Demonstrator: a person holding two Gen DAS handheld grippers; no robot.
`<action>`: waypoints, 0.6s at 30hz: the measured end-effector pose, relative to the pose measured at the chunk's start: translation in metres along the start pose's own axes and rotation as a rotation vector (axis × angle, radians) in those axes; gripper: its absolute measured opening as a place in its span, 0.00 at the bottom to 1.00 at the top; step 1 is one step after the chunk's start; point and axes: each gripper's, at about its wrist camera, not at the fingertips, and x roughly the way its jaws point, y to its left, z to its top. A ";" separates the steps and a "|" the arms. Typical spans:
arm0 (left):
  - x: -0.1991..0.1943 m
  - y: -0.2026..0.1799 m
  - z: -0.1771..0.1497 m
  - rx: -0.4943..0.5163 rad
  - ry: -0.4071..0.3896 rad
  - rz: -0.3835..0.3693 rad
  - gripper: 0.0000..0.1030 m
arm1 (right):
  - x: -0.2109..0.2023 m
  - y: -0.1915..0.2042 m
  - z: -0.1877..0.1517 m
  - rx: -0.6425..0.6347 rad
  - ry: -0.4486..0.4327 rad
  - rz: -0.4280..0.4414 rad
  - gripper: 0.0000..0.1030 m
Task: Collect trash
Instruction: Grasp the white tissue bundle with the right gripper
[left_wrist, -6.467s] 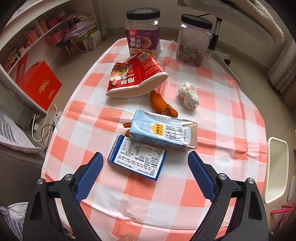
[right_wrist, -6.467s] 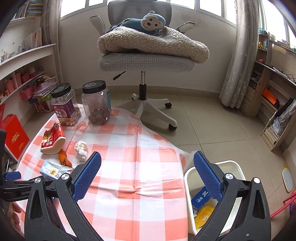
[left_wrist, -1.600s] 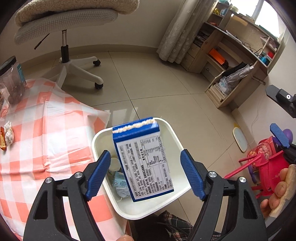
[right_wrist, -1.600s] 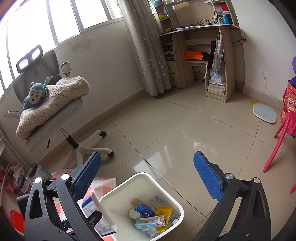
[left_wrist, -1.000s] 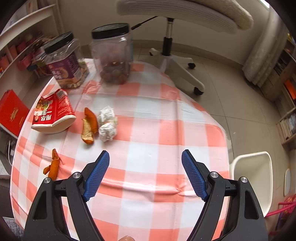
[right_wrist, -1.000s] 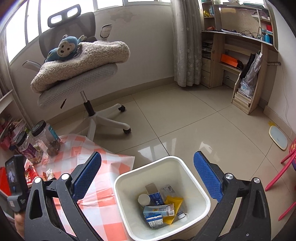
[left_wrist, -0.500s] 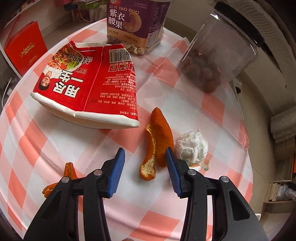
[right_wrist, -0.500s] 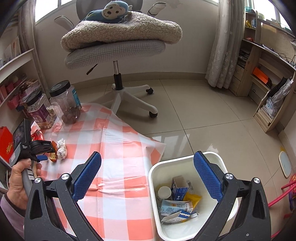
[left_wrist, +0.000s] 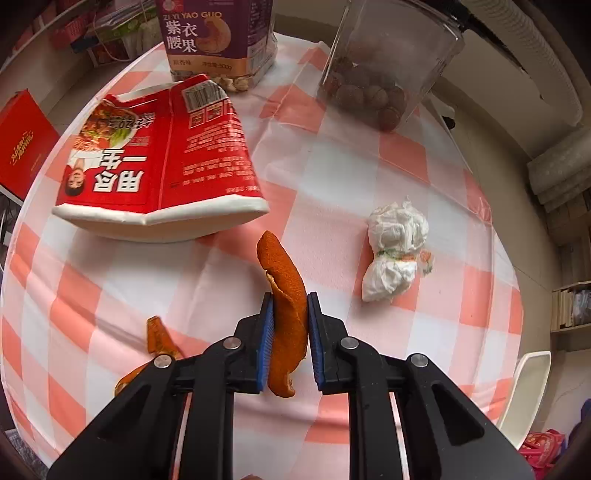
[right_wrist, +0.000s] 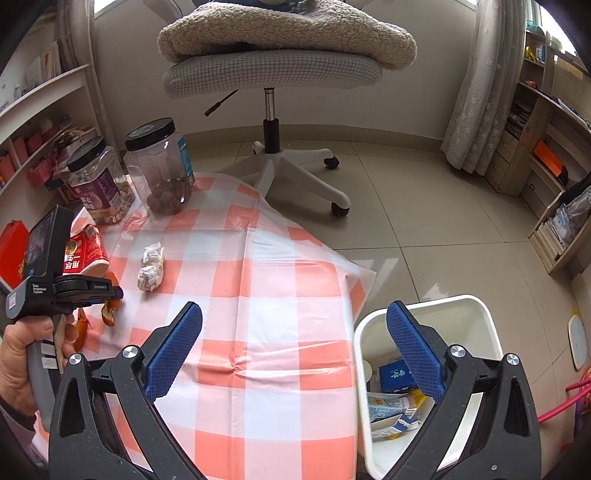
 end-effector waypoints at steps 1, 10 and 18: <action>-0.014 0.005 -0.007 0.008 -0.013 -0.006 0.17 | 0.004 0.008 -0.002 -0.003 0.012 0.026 0.93; -0.151 0.072 -0.076 -0.060 -0.125 -0.157 0.17 | 0.057 0.086 0.003 0.001 0.113 0.260 0.93; -0.175 0.101 -0.100 -0.078 -0.212 -0.165 0.18 | 0.114 0.151 0.016 -0.141 0.067 0.264 0.93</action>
